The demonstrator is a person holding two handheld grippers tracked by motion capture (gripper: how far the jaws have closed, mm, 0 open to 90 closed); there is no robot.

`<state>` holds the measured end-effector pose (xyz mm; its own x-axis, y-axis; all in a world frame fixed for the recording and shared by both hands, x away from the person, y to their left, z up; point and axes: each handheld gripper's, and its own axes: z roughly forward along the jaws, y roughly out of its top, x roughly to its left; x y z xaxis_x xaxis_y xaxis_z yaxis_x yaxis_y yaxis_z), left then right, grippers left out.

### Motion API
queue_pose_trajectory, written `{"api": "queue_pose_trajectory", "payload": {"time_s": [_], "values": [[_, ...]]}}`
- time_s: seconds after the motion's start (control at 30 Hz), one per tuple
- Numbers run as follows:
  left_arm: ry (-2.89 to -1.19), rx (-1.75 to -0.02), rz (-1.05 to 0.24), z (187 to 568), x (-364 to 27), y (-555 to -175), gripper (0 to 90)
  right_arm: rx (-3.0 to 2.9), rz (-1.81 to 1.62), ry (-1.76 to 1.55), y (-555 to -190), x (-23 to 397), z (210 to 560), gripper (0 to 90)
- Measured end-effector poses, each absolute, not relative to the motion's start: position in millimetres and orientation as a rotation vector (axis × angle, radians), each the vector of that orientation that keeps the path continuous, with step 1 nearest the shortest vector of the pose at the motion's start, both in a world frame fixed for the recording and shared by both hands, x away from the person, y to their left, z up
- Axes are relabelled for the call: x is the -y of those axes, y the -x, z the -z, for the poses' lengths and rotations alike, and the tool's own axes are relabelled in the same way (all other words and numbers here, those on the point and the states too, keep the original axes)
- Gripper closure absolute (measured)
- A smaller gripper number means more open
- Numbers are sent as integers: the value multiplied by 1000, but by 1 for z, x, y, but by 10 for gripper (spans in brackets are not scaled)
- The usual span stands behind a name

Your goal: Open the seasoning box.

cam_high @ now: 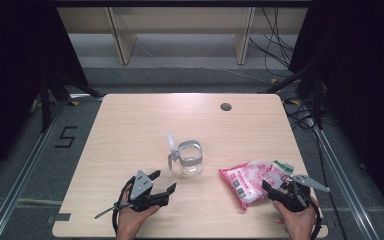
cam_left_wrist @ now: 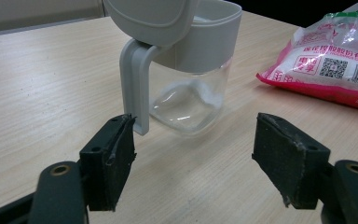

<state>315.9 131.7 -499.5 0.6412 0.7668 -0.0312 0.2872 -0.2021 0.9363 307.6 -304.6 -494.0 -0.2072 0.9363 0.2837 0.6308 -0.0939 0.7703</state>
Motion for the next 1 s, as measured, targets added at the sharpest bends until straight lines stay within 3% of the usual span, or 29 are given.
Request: {"api": "queue_pose_trajectory", "payload": {"time_s": [0.67, 1.0], "values": [[-1782, -834, -562, 498, -133, -317, 287, -1865, -1167, -1705, -325, 298, 499, 476], [-1773, -854, -561, 496, -134, -317, 286, -1940, -1109, -1566, -331, 301, 498, 745]]}}
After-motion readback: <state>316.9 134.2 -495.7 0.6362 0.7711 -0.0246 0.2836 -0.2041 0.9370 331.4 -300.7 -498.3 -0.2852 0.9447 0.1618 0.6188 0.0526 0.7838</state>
